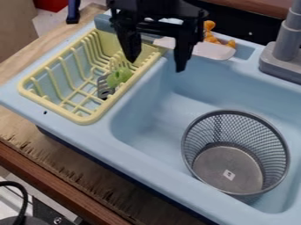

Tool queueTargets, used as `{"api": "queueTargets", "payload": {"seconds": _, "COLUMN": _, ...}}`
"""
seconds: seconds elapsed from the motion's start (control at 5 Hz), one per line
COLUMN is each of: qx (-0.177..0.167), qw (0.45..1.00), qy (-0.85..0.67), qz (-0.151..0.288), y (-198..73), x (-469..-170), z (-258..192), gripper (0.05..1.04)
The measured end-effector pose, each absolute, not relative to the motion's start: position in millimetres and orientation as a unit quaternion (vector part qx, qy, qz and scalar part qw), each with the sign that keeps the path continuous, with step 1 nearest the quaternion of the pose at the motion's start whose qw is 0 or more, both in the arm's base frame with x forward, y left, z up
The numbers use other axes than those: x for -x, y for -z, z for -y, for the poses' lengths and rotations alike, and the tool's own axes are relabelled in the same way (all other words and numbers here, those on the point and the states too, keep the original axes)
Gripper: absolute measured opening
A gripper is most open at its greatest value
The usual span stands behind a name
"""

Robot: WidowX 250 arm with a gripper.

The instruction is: Remove the green spatula in dish drainer

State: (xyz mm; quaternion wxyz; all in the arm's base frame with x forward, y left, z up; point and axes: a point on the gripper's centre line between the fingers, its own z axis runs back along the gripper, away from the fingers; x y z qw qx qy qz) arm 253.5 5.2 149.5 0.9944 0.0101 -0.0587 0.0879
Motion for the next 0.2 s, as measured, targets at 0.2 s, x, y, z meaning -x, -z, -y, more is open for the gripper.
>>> {"api": "queueTargets", "payload": {"seconds": 0.2, "qx": -0.008, "qw": 0.99, "qy": -0.12, "qz": 0.072, "y": -152.3, "x": -261.8, "z": -29.0, "gripper": 0.999}}
